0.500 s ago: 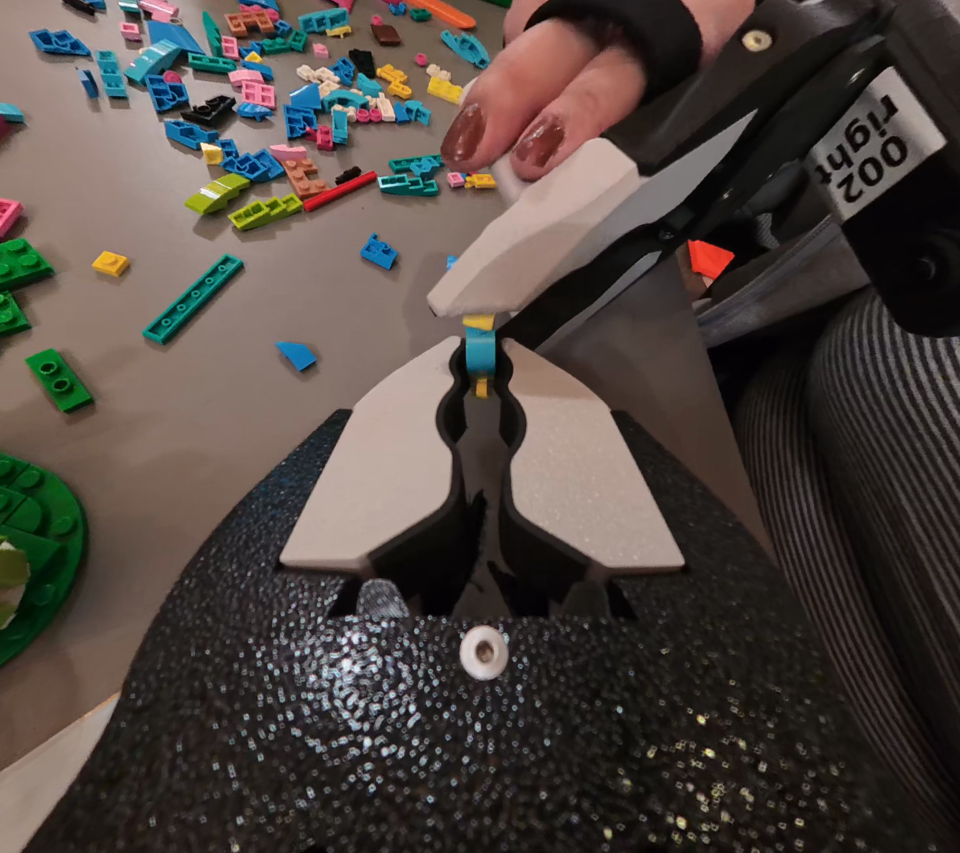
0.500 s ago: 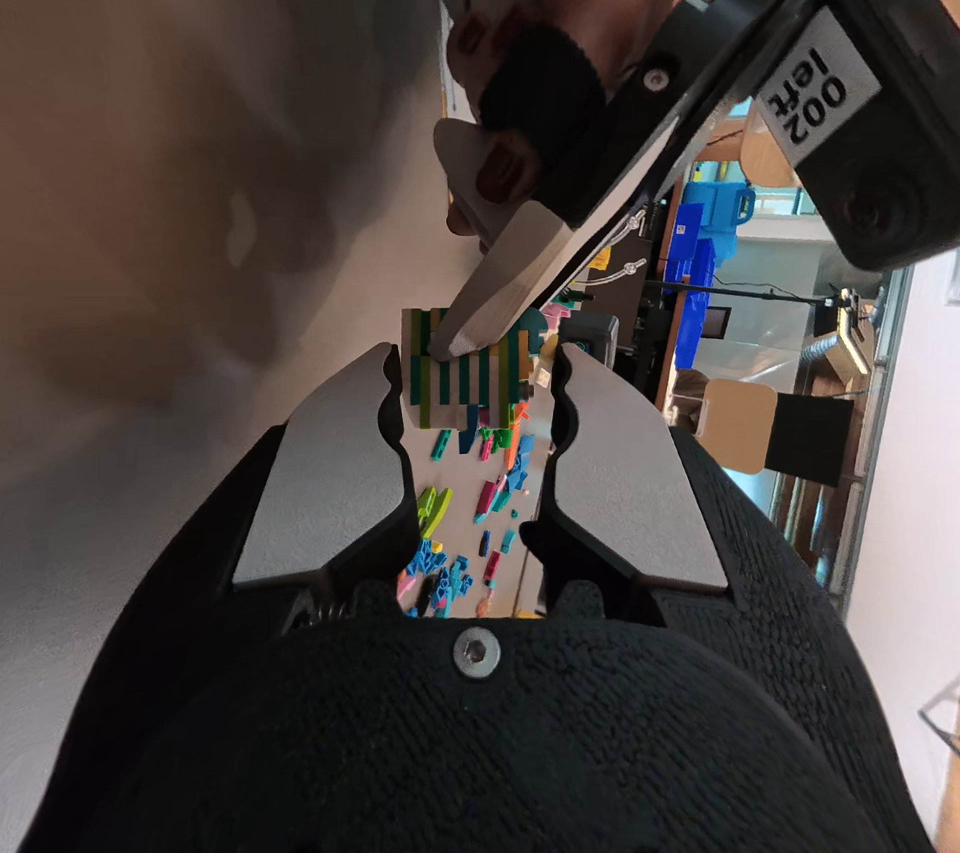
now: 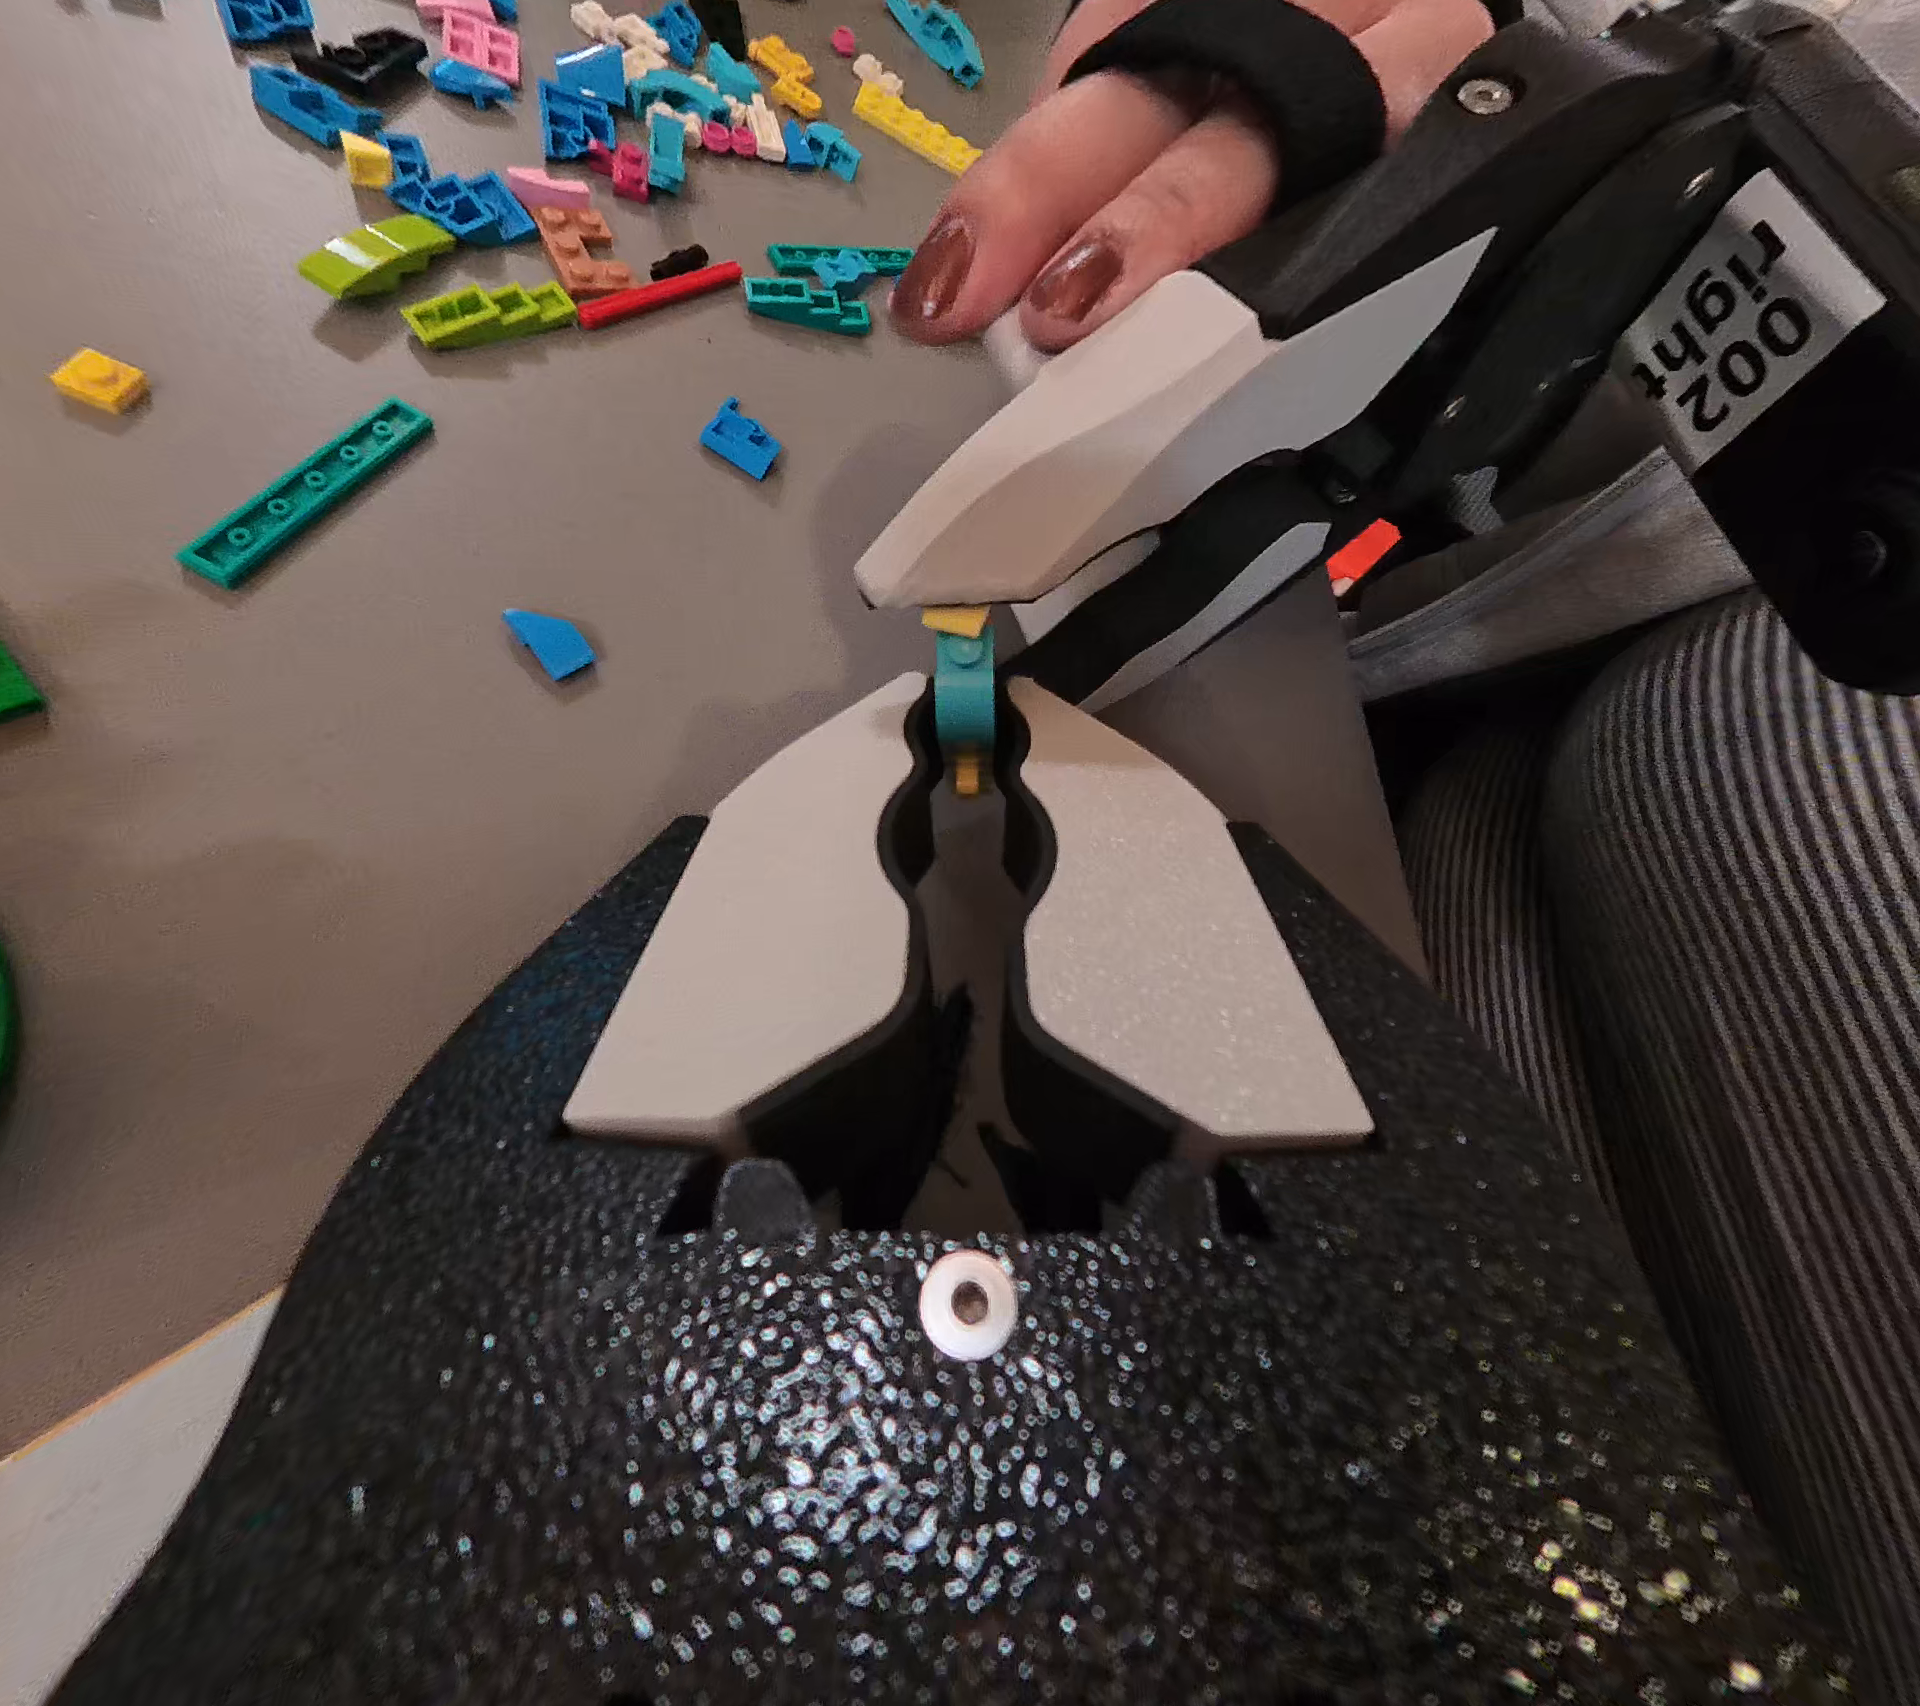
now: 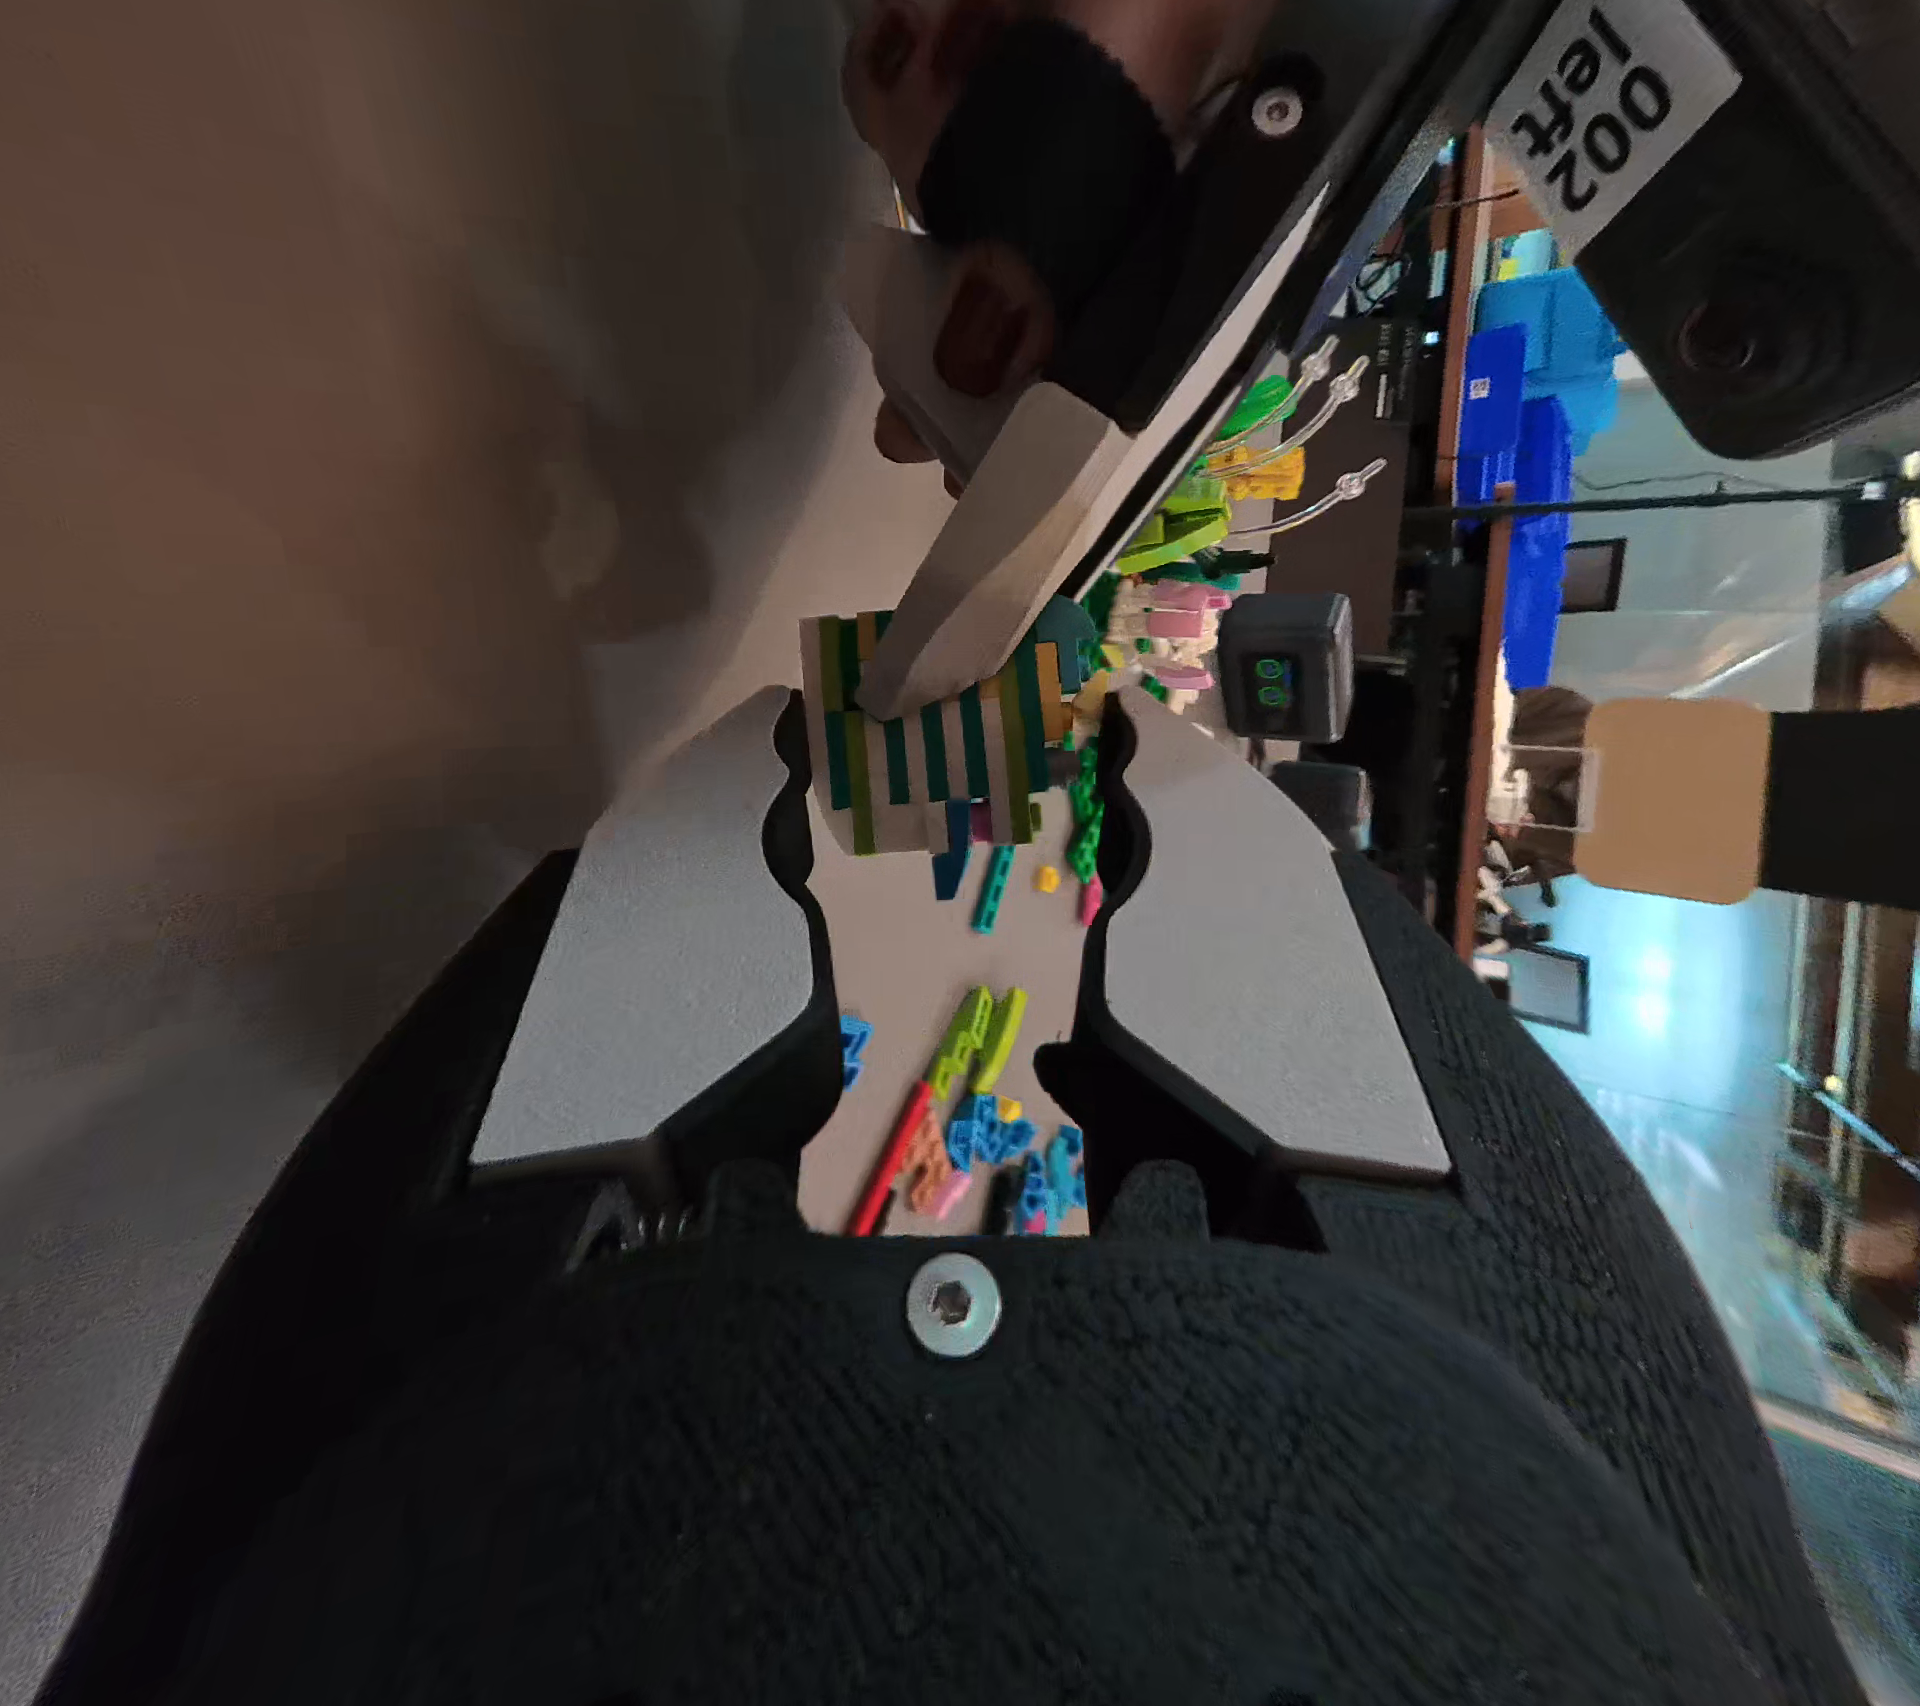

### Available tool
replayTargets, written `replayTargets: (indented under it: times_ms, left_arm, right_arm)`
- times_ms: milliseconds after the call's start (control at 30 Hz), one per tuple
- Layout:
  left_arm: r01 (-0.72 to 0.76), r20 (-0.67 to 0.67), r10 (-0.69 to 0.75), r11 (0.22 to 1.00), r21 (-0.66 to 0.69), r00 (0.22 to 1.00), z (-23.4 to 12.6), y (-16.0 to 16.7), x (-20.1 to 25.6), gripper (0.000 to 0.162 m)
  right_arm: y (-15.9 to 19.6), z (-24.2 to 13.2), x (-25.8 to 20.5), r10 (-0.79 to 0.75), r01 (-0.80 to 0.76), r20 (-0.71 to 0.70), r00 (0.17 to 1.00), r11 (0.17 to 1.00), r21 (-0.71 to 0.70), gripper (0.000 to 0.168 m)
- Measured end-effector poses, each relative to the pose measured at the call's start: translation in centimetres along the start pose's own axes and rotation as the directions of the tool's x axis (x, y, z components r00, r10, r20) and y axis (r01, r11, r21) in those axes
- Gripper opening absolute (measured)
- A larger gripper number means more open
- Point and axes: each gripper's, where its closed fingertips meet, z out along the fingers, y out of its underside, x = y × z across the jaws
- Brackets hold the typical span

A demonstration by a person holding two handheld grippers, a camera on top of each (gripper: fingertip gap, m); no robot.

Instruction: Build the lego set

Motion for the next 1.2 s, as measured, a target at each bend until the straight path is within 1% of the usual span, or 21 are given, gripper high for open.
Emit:
replayTargets:
  times_ms: [33,167,300,500,733,867,933,1000,1100,1200]
  left_arm:
    - [0.007,0.0,-0.007,1.0,-0.004,1.0,0.1,0.1,0.0,0.009]
    - [0.044,-0.031,-0.045,0.999,-0.026,0.998,0.3,0.4,0.3,0.009]
    - [0.061,-0.077,-0.07,0.993,-0.103,0.995,0.6,1.4,1.2,0.009]
    - [0.09,-0.131,-0.117,0.977,-0.195,0.985,0.9,2.6,2.5,0.009]
    - [0.083,-0.137,-0.117,0.97,-0.228,0.984,1.1,3.1,2.8,0.008]
    - [0.058,-0.122,-0.088,0.971,-0.231,0.989,1.2,3.1,2.8,0.008]
    - [0.059,-0.1,-0.081,0.977,-0.204,0.992,1.2,2.8,2.3,0.009]
    - [0.08,-0.089,-0.098,0.979,-0.185,0.991,1.2,2.6,2.0,0.01]
    - [0.104,-0.065,-0.115,0.983,-0.149,0.991,1.1,2.2,1.4,0.018]
    - [0.137,-0.095,-0.147,0.985,-0.106,0.985,0.9,1.8,1.5,0.015]
  right_arm:
    - [0.1,0.0,-0.2,0.022,-0.022,0.002,1.0,1.0,0.003,0.052]
    - [-0.1,-0.1,-0.7,0.095,-0.096,0.024,0.995,0.995,0.04,0.053]
    - [-0.9,-0.5,-1.7,0.088,-0.098,0.097,0.991,0.99,0.104,0.053]
    - [-2.2,-1.1,-3.0,0.014,-0.046,0.183,0.983,0.984,0.172,0.057]
    - [-2.4,-1.3,-3.6,-0.078,0.04,0.229,0.97,0.985,0.166,0.055]
    - [-2.4,-1.3,-3.6,-0.12,0.088,0.237,0.964,0.986,0.141,0.055]
    - [-2.0,-1.1,-3.4,-0.091,0.066,0.214,0.973,0.99,0.121,0.055]
    - [-1.7,-1.0,-3.3,-0.013,-0.011,0.21,0.978,0.994,0.113,0.055]
    - [-1.4,-1.0,-3.3,0.087,-0.11,0.202,0.976,0.988,0.107,0.052]
    - [-1.2,-1.1,-3.3,0.153,-0.176,0.192,0.969,0.978,0.109,0.053]
